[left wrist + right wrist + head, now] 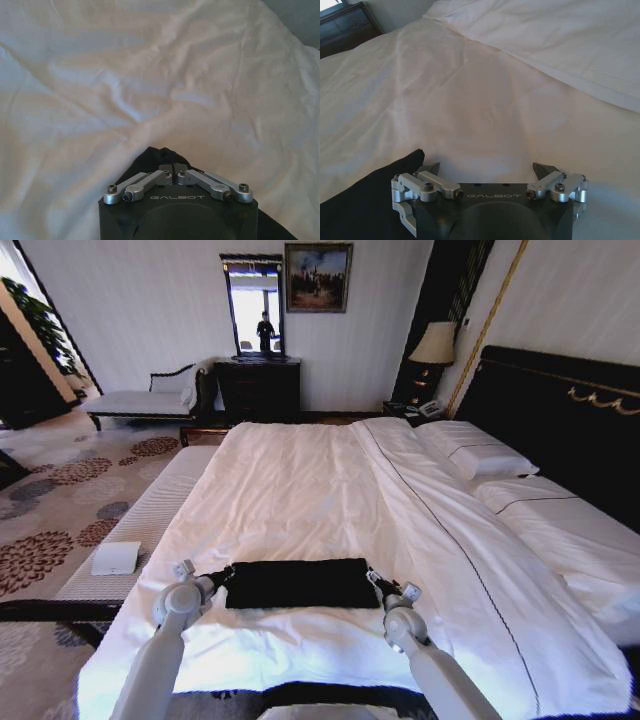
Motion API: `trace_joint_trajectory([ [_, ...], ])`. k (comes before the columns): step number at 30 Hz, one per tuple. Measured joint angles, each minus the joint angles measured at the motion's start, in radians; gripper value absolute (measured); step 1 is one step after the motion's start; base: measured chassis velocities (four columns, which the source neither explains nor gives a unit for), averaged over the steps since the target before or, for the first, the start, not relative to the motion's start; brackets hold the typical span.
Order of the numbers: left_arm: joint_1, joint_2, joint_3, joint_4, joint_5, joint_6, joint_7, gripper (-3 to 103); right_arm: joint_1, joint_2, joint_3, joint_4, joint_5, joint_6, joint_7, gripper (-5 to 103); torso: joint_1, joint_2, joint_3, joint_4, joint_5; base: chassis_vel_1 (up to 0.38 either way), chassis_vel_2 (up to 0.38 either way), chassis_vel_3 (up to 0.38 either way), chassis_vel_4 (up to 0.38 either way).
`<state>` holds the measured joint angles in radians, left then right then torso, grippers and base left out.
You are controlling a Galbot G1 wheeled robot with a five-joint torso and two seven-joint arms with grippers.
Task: Fold the clothes on the bed.
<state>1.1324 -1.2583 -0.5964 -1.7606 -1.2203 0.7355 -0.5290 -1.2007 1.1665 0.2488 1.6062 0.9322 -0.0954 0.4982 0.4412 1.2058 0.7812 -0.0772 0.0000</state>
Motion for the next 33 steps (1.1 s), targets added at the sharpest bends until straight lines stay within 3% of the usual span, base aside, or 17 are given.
trace_joint_trajectory([
  [5, -0.043, 0.002, 0.006, 0.08, 0.007, 0.0, 0.001, 0, -0.015, -0.044, 0.007, 0.003, 0.039, -0.007, -0.11, 100, 0.0, 0.0, 0.0, -0.0001, 0.0, 0.0, 0.0, 0.0, 0.0],
  [13, -0.052, 0.006, -0.002, 0.108, 0.025, 0.0, 0.01, -3, -0.024, -0.084, 0.002, 0.006, 0.107, -0.017, -0.234, 100, 0.0, 0.0, 0.0, 0.0, -0.0001, 0.0, 0.0, 0.0, 0.0],
  [15, -0.041, 0.005, -0.014, 0.093, 0.041, -0.002, 0.013, 7, -0.026, -0.091, -0.003, 0.002, 0.125, -0.02, -0.263, 100, 0.0, 0.0, 0.0, 0.0001, 0.0001, 0.0, 0.0, 0.0, 0.0],
  [18, -0.021, 0.008, -0.037, 0.061, 0.048, -0.007, 0.019, 12, -0.028, -0.098, -0.003, 0.002, 0.158, -0.025, -0.297, 100, 0.0, 0.0, 0.0, 0.0004, 0.0002, 0.0, 0.0, 0.0, 0.0],
  [20, 0.006, 0.018, -0.075, 0.031, 0.049, -0.015, 0.024, 23, -0.029, -0.115, -0.005, 0.007, 0.203, -0.03, -0.321, 100, 0.0, 0.0, 0.0, 0.0005, 0.0001, 0.0, 0.0, 0.0, 0.0],
  [21, 0.006, 0.018, -0.075, 0.031, 0.049, -0.015, 0.024, 23, -0.029, -0.115, -0.005, 0.007, 0.203, -0.03, -0.321, 100, 0.0, 0.0, 0.0, 0.0005, 0.0001, 0.0, 0.0, 0.0, 0.0],
  [23, 0.023, 0.028, -0.119, 0.012, 0.042, -0.019, 0.026, 34, -0.035, -0.138, -0.011, 0.017, 0.246, -0.032, -0.342, 100, 0.0, 0.0, 0.0, 0.0005, -0.0001, 0.0, 0.0, 0.0, 0.0],
  [27, 0.048, 0.048, -0.204, -0.023, -0.006, -0.021, 0.021, 44, -0.058, -0.181, -0.026, 0.032, 0.288, -0.035, -0.408, 100, 0.0, 0.0, 0.0, 0.0002, -0.0002, 0.0, 0.0, 0.0, 0.0],
  [30, 0.083, 0.071, -0.275, -0.084, -0.058, -0.016, 0.009, 61, -0.073, -0.206, -0.036, 0.038, 0.305, -0.041, -0.473, 100, 0.0, 0.0, 0.0, 0.0001, 0.0, 0.0, 0.0, 0.0, 0.0],
  [32, 0.101, 0.076, -0.29, -0.108, -0.072, -0.012, 0.005, 61, -0.073, -0.209, -0.039, 0.037, 0.306, -0.045, -0.483, 100, 0.0, 0.0, 0.0, 0.0001, -0.0001, 0.0, 0.0, 0.0, 0.0],
  [33, 0.121, 0.078, -0.302, -0.135, -0.083, -0.008, 0.002, 66, -0.071, -0.209, -0.043, 0.033, 0.306, -0.05, -0.49, 100, 0.0, 0.0, 0.0, 0.0002, 0.0, 0.0, 0.0, 0.0, 0.0],
])
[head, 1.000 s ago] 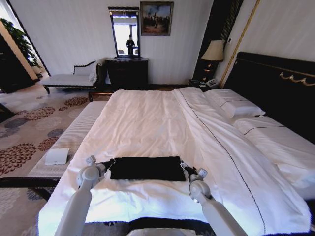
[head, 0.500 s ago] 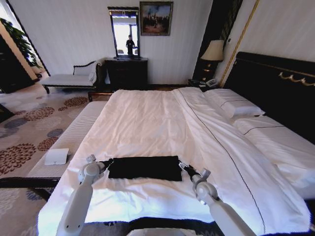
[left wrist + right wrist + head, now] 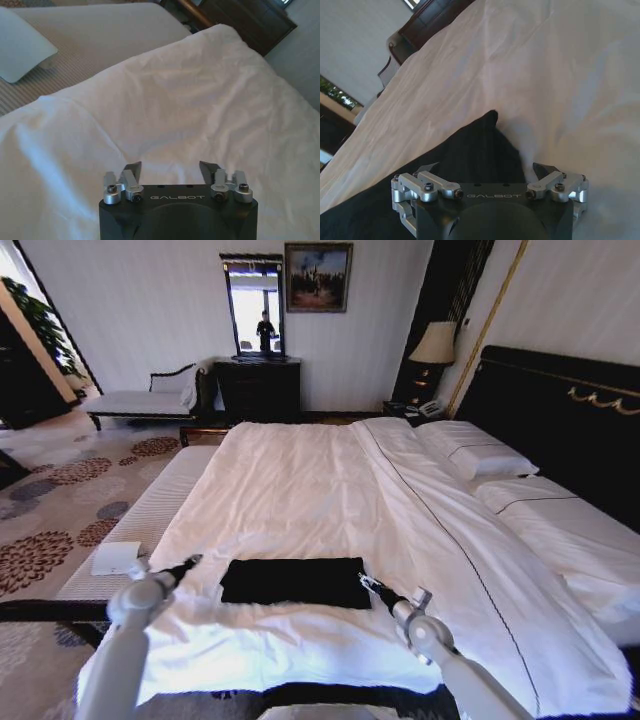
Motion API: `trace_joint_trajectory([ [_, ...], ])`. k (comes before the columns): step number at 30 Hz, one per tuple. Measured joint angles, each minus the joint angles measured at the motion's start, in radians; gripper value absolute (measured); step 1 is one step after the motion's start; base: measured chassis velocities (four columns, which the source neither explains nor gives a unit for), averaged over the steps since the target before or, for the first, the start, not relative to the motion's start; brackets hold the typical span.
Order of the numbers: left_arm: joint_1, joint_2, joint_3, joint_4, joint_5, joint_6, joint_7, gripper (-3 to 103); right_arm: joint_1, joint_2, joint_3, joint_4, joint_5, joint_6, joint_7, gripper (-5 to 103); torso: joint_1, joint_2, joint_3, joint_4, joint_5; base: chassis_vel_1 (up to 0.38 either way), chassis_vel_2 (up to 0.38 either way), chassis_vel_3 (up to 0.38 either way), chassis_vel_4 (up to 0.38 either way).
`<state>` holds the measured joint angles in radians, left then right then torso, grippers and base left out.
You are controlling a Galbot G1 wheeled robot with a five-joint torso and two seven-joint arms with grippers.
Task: Fold the clothes on the bed.
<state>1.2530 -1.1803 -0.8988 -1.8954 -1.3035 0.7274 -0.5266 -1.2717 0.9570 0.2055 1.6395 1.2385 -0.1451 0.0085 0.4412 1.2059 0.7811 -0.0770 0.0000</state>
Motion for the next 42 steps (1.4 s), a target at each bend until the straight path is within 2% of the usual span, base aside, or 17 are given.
trace_joint_trajectory([
  [3, 0.049, -0.009, -0.02, -0.08, -0.028, 0.006, -0.007, 83, 0.008, 0.009, -0.006, -0.02, -0.006, -0.007, -0.003, 100, 0.0, 0.0, 0.0, 0.0003, 0.0, 0.0, 0.0, 0.0, 0.0],
  [4, 0.049, -0.009, -0.02, -0.08, -0.028, 0.006, -0.007, 83, 0.008, 0.009, -0.006, -0.02, -0.006, -0.007, -0.003, 100, 0.0, 0.0, 0.0, 0.0003, 0.0, 0.0, 0.0, 0.0, 0.0],
  [6, 0.064, -0.019, -0.02, -0.121, -0.043, 0.007, -0.018, 93, 0.003, 0.019, -0.003, -0.026, -0.009, -0.009, -0.005, 100, 0.0, 0.0, 0.0, 0.0, 0.0, 0.0, 0.0, 0.0, 0.0],
  [8, 0.085, -0.03, -0.022, -0.162, -0.056, 0.007, -0.028, 97, 0.0, 0.03, -0.001, -0.027, -0.011, -0.01, -0.009, 102, 0.0, 0.0, 0.0, -0.0003, -0.0002, 0.0, 0.0, 0.0, 0.0],
  [9, 0.085, -0.03, -0.022, -0.162, -0.056, 0.007, -0.028, 97, 0.0, 0.03, -0.001, -0.027, -0.011, -0.01, -0.009, 102, 0.0, 0.0, 0.0, -0.0003, -0.0002, 0.0, 0.0, 0.0, 0.0],
  [12, 0.126, -0.046, -0.029, -0.218, -0.064, 0.008, -0.037, 100, -0.001, 0.045, -0.002, -0.027, -0.013, -0.01, -0.021, 88, 0.0, 0.0, 0.0, 0.0001, 0.0001, 0.0, 0.0, 0.0, 0.0],
  [15, 0.142, -0.054, -0.033, -0.235, -0.065, 0.008, -0.042, 100, -0.003, 0.051, -0.003, -0.026, -0.015, -0.01, -0.033, 88, 0.0, 0.0, 0.0, -0.0001, 0.0001, 0.0, 0.0, 0.0, 0.0],
  [16, 0.15, -0.06, -0.036, -0.241, -0.065, 0.008, -0.044, 100, -0.003, 0.055, -0.003, -0.026, -0.019, -0.01, -0.038, 78, 0.0, 0.0, 0.0, -0.0001, 0.0, 0.0, 0.0, 0.0, 0.0],
  [18, 0.16, -0.067, -0.038, -0.249, -0.065, 0.008, -0.047, 100, -0.004, 0.064, -0.002, -0.029, -0.026, -0.008, -0.044, 66, 0.0, 0.0, 0.0, -0.0001, 0.0, 0.0, 0.0, 0.0, 0.0],
  [22, 0.175, -0.075, -0.047, -0.261, -0.065, 0.008, -0.048, 100, -0.002, 0.073, -0.002, -0.029, -0.026, -0.006, -0.043, 56, 0.0, 0.0, 0.0, -0.0002, 0.0, 0.0, 0.0, 0.0, 0.0],
  [24, 0.181, -0.079, -0.052, -0.265, -0.065, 0.008, -0.049, 100, -0.001, 0.076, -0.002, -0.022, -0.014, -0.008, -0.035, 44, 0.0, 0.0, 0.0, -0.0001, 0.0001, 0.0, 0.0, 0.0, 0.0],
  [25, 0.181, -0.079, -0.052, -0.265, -0.065, 0.008, -0.049, 100, -0.001, 0.076, -0.002, -0.022, -0.014, -0.008, -0.035, 44, 0.0, 0.0, 0.0, -0.0001, 0.0001, 0.0, 0.0, 0.0, 0.0],
  [28, 0.188, -0.084, -0.057, -0.269, -0.065, 0.008, -0.056, 100, -0.001, 0.081, -0.002, -0.014, 0.002, -0.013, -0.022, 28, 0.0, 0.0, 0.0, 0.0, 0.0, 0.0, 0.0, 0.0, 0.0],
  [30, 0.189, -0.085, -0.057, -0.27, -0.065, 0.008, -0.059, 100, -0.001, 0.082, -0.001, -0.011, 0.006, -0.014, -0.017, 28, 0.0, 0.0, 0.0, -0.0001, 0.0, 0.0, 0.0, 0.0, 0.0],
  [33, 0.191, -0.087, -0.056, -0.271, -0.063, 0.008, -0.074, 100, -0.001, 0.084, 0.004, 0.004, 0.021, -0.019, 0.008, 13, 0.0, 0.0, 0.0, -0.0001, 0.0001, 0.0, 0.0, 0.0, 0.0],
  [38, 0.19, -0.084, -0.054, -0.267, -0.06, 0.008, -0.086, 100, -0.006, 0.06, 0.012, 0.05, 0.044, -0.032, 0.065, 5, 0.0, 0.0, 0.0, 0.0, 0.0002, 0.0, 0.0, 0.0, 0.0],
  [42, 0.182, -0.083, -0.048, -0.261, -0.058, 0.008, -0.099, 100, -0.004, -0.006, 0.038, 0.138, 0.103, -0.067, 0.178, 5, 0.0, 0.0, 0.0, 0.0, 0.0002, 0.0, 0.0, 0.0, 0.0],
])
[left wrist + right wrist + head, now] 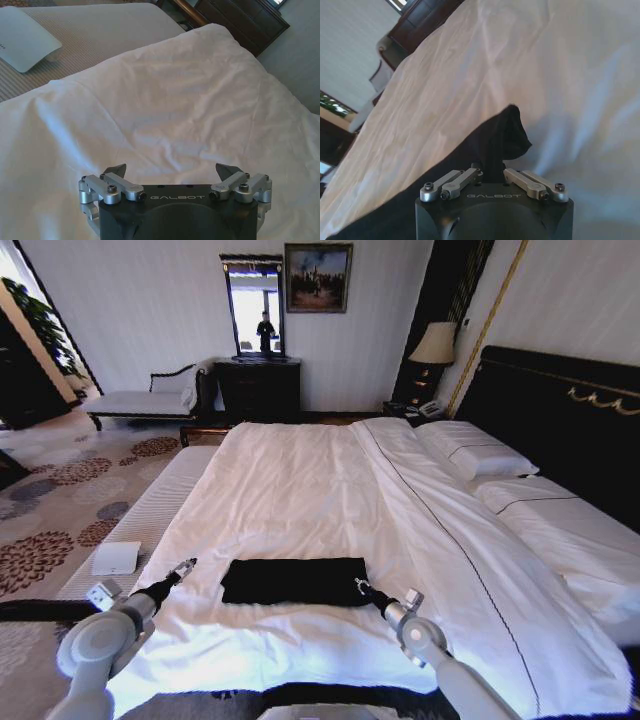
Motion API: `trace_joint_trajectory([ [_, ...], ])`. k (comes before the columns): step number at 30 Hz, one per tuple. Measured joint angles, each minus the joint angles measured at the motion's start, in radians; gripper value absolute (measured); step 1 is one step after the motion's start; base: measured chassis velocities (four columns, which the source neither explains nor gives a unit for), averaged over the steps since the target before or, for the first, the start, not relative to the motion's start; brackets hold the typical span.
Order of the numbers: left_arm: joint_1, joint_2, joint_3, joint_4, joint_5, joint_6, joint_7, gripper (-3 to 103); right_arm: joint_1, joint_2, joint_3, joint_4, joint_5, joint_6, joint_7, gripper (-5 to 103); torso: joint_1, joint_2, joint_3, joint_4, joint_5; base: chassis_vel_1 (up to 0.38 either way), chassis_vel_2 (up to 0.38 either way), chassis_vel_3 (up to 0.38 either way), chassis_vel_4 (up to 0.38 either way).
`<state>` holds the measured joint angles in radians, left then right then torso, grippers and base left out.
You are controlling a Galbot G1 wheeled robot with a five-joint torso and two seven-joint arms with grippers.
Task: Fold the clothes on the bed.
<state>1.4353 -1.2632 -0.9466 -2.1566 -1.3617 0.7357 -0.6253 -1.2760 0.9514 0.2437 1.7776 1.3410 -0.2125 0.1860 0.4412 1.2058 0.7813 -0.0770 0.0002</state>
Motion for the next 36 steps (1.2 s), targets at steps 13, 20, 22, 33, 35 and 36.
trace_joint_trajectory([
  [13, -0.029, 0.018, -0.054, 0.032, -0.026, 0.0, -0.005, 100, 0.008, -0.191, 0.079, 0.065, 0.046, -0.069, 0.187, 5, 0.0, 0.0, 0.0, -0.0002, -0.0003, 0.0, 0.0, 0.0, 0.0],
  [20, -0.093, 0.06, -0.156, 0.06, -0.019, -0.01, -0.001, 100, 0.009, -0.114, 0.028, 0.182, 0.006, -0.013, 0.157, 5, 0.0, 0.0, 0.0, -0.0004, -0.0002, 0.0, 0.0, 0.0, 0.0],
  [22, -0.106, 0.083, -0.187, 0.113, 0.08, -0.021, 0.018, 100, 0.015, -0.091, -0.009, 0.21, -0.032, 0.008, 0.086, 5, 0.0, 0.0, 0.0, -0.0003, -0.0003, 0.0, 0.0, 0.0, 0.0],
  [33, -0.05, 0.121, -0.218, 0.219, 0.203, -0.023, 0.09, 100, 0.114, -0.013, -0.22, 0.122, -0.184, 0.072, -0.14, 5, 0.0, 0.0, 0.0, -0.0006, -0.0006, 0.0, 0.0, 0.0, 0.0],
  [35, -0.039, 0.131, -0.247, 0.23, 0.203, -0.023, 0.09, 100, 0.163, 0.0, -0.288, 0.088, -0.193, 0.072, -0.15, 5, 0.0, 0.0, 0.0, 0.0, -0.0002, 0.0, 0.0, 0.0, 0.0],
  [36, -0.039, 0.131, -0.247, 0.23, 0.203, -0.023, 0.09, 100, 0.163, 0.0, -0.288, 0.088, -0.193, 0.072, -0.15, 5, 0.0, 0.0, 0.0, 0.0, -0.0002, 0.0, 0.0, 0.0, 0.0],
])
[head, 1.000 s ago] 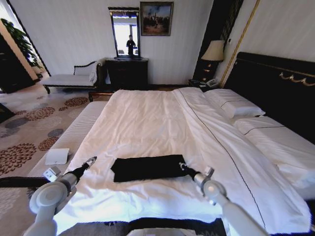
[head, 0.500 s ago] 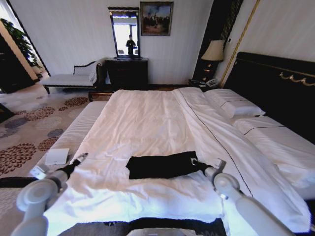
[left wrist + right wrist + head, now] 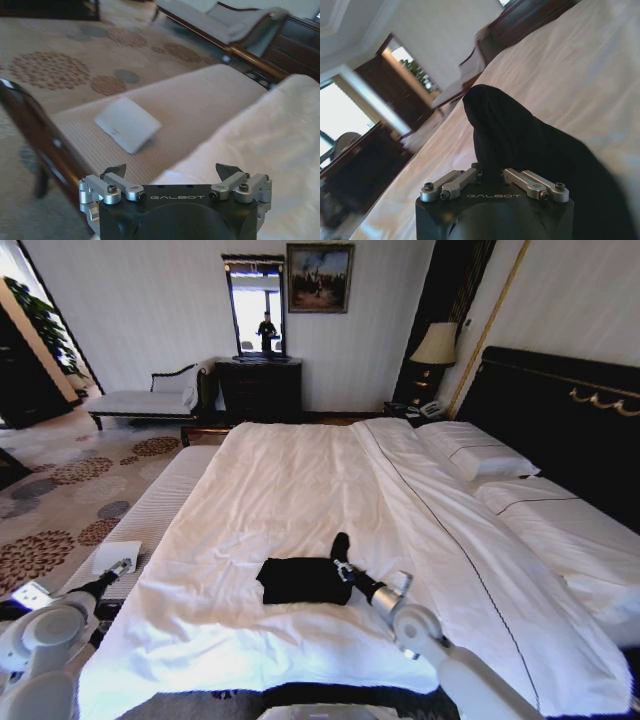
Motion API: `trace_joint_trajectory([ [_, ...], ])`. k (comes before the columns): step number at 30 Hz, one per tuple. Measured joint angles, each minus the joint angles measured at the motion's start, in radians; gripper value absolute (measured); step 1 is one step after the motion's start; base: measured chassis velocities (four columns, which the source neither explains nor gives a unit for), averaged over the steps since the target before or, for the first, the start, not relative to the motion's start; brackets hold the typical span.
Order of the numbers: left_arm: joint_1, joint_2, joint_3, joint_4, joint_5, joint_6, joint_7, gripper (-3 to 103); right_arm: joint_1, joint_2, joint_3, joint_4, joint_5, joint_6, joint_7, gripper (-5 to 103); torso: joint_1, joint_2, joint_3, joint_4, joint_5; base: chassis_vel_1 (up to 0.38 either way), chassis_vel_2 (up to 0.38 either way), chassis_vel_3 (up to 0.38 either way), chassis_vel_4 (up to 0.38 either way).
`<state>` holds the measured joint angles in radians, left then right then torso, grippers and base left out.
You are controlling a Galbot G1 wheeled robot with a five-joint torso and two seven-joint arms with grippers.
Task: Fold the clothes on the bed.
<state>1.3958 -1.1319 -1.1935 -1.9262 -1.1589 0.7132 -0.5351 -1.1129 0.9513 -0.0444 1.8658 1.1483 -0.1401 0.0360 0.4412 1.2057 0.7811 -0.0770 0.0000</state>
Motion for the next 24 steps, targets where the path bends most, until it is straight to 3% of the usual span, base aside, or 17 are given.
trace_joint_trajectory([
  [10, 0.047, -0.007, -0.05, 0.023, -0.007, 0.005, -0.003, 100, 0.182, 0.093, -0.227, -0.154, 0.005, 0.003, 0.007, 5, 0.0, 0.0, 0.0, 0.0001, -0.0002, 0.0, 0.0, 0.0, 0.0],
  [24, 0.064, -0.026, -0.047, -0.005, -0.01, 0.009, -0.014, 100, 0.214, 0.169, -0.275, -0.234, 0.01, 0.03, 0.011, 5, 0.0, 0.0, 0.0, -0.0001, -0.0001, 0.0, 0.0, 0.0, 0.0],
])
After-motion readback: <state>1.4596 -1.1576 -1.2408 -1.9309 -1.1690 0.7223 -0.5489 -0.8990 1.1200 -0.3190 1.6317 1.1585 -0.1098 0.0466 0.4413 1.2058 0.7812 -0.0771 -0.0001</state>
